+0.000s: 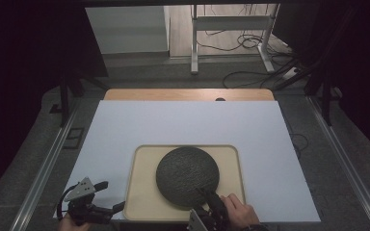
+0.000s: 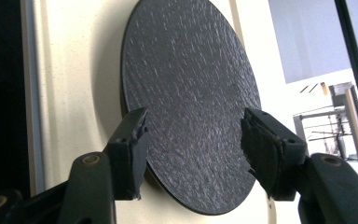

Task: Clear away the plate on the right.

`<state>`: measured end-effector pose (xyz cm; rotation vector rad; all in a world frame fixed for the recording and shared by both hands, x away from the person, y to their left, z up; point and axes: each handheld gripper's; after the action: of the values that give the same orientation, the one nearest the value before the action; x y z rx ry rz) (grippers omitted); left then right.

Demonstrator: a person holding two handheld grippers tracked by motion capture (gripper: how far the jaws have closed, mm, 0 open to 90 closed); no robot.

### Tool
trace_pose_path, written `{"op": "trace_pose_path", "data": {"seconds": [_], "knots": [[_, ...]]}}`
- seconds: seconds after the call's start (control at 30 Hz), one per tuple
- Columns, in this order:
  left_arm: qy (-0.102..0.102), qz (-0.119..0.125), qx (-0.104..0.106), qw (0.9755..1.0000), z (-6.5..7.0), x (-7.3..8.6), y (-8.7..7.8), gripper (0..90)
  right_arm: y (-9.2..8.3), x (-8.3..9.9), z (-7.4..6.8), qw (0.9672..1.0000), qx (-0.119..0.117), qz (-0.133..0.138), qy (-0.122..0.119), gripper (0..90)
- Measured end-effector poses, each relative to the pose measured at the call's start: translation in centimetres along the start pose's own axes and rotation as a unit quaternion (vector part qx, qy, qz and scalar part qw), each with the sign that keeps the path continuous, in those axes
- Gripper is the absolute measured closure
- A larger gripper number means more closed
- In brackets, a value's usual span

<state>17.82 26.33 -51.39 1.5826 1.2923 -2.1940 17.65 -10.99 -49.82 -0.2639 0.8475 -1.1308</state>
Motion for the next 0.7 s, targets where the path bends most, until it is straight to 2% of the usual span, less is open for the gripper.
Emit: {"op": "trace_pose_path", "data": {"seconds": [0.17, 0.27, 0.37, 0.53, 0.57, 0.6, 0.63, 0.7], "knots": [[0.000, 0.000, 0.000, 1.0000, 0.0, 0.0, 0.0, 0.2, 0.1, 0.2, 0.4, 0.9998, 0.002, -0.005, 0.017, 37.8], [0.001, -0.001, 0.001, 1.0000, 0.0, 0.0, 0.0, 0.2, 0.5, 0.7, 0.9, 0.9991, -0.015, -0.008, 0.039, 35.1], [0.000, -0.001, 0.001, 1.0000, 0.0, 0.0, 0.0, 0.2, 0.7, 1.0, 1.0, 0.9988, -0.013, -0.009, 0.047, 33.4], [0.001, -0.002, 0.003, 1.0000, 0.0, 0.0, 0.1, 0.2, 0.8, 1.4, 1.9, 0.9956, -0.025, -0.007, 0.090, 29.3], [0.001, -0.002, 0.003, 1.0000, 0.0, 0.0, 0.1, 0.2, 0.8, 1.4, 1.9, 0.9956, -0.025, -0.007, 0.090, 29.3], [0.001, -0.002, 0.003, 1.0000, 0.0, 0.0, 0.1, 0.2, 0.8, 1.5, 2.1, 0.9946, -0.034, -0.004, 0.098, 28.9], [0.002, -0.003, 0.003, 1.0000, 0.0, 0.0, 0.1, 0.2, 0.9, 1.7, 2.4, 0.9918, -0.038, 0.002, 0.122, 27.4], [0.002, -0.003, 0.003, 1.0000, 0.0, 0.0, 0.1, 0.2, 0.9, 1.8, 2.5, 0.9909, -0.040, 0.001, 0.128, 26.7]]}}
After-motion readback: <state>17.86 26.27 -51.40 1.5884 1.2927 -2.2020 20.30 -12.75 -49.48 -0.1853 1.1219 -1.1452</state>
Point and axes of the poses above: each handheld gripper's, and its own axes: y roughly forward along the jaws, x roughly out of its underside, z roughly to its right, and after that the axes turned 9 degrees about y, right-handed
